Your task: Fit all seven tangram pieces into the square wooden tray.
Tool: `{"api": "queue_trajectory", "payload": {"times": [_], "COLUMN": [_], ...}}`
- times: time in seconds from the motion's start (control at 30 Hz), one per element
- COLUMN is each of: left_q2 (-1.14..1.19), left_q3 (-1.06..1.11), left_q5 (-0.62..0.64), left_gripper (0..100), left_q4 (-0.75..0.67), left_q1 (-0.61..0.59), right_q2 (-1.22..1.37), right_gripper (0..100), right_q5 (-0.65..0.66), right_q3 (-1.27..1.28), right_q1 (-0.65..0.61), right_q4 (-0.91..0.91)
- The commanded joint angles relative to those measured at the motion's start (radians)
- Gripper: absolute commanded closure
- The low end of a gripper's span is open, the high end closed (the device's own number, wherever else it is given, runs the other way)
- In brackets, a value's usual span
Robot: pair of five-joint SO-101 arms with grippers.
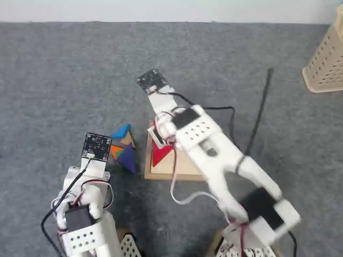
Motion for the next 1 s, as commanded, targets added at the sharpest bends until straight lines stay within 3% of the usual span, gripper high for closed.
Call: {"api": "queue_trajectory", "payload": {"times": [0.0,0.73,0.97], "left_q2": [-0.014,-0.014,-0.014], "left_q3": [-0.004,-0.004,-0.004], "left_q5": [-0.014,-0.014,-0.014], "left_gripper": [90,90,90], "left_q4": [0.002,0.002,0.002], "left_q1": [-0.002,-0.002,-0.002], "right_q2": [0.157,0.237,0.117], "right_gripper": [88.0,88.0,88.0], "right_q5": [0.028,0.095,0.092], "right_q3": [-0.184,-0.058,-0.063], "right_q1": [0.021,-0.053,-0.038], "right_q4": [-0.015,-0.015,0.044]}}
